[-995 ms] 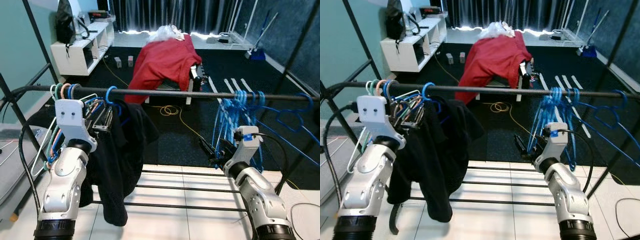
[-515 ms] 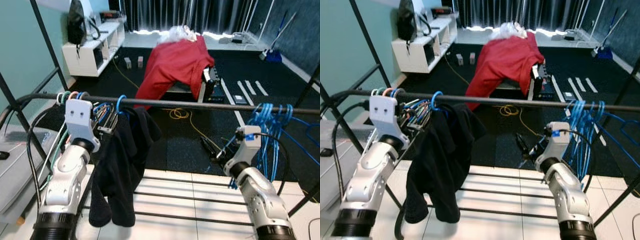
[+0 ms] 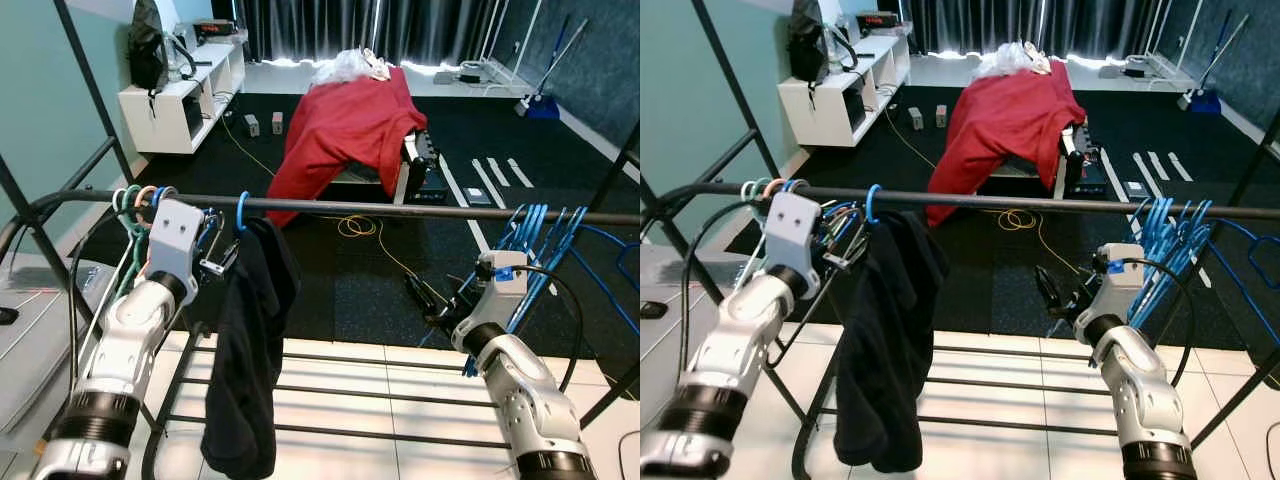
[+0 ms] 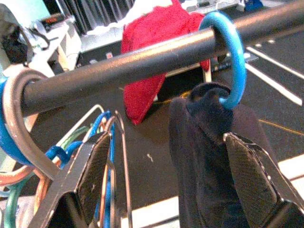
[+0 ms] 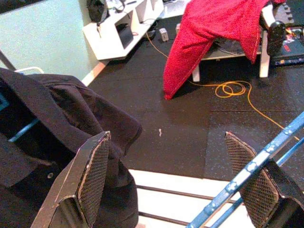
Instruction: Hang hanger
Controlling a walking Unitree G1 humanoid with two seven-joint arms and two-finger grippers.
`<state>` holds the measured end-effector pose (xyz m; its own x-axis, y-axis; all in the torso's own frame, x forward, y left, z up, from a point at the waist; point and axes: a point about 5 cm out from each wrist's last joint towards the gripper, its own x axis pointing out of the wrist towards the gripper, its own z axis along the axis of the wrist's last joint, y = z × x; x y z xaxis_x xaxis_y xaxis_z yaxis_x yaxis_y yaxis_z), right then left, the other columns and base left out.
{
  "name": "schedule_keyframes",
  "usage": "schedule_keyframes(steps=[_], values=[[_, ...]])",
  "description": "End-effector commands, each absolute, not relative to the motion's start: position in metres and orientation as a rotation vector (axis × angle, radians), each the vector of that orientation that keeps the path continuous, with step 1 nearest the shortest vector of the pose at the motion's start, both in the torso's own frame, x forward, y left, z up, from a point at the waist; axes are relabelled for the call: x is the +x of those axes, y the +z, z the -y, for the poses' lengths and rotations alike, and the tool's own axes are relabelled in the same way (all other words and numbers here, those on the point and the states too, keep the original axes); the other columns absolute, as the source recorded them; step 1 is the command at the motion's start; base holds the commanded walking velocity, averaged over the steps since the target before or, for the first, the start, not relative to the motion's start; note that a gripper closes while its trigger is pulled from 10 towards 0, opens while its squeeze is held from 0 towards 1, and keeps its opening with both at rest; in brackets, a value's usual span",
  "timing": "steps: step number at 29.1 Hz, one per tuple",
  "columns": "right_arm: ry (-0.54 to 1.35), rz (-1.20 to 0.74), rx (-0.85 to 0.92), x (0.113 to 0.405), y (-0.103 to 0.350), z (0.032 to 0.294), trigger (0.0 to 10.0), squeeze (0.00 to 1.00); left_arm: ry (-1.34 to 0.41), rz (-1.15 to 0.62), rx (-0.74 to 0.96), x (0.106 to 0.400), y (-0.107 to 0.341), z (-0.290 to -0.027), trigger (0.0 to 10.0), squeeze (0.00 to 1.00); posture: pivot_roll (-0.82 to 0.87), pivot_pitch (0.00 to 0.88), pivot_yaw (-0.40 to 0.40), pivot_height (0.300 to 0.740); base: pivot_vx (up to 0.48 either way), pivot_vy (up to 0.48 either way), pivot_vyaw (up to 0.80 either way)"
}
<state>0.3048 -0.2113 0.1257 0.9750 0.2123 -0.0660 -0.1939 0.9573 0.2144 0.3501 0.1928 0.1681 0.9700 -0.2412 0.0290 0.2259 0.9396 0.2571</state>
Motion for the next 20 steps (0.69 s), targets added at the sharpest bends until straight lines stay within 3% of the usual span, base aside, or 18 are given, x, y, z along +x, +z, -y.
schedule_keyframes(steps=[1, 20], values=[[0.205, -0.099, 0.216, 0.302, 0.124, 0.211, 10.0, 0.00, -0.240, -0.004, 0.282, 0.353, 0.161, -0.195, 10.0, 0.00, -0.13, 0.000, 0.001, 0.740, 0.000, 0.000, 0.00], [0.187, -0.090, 0.226, 0.303, 0.128, 0.211, 10.0, 0.00, -0.328, -0.156, 0.309, 0.362, 0.155, -0.182, 10.0, 0.00, -0.13, 0.025, 0.013, 0.740, 0.000, 0.000, 0.00]])
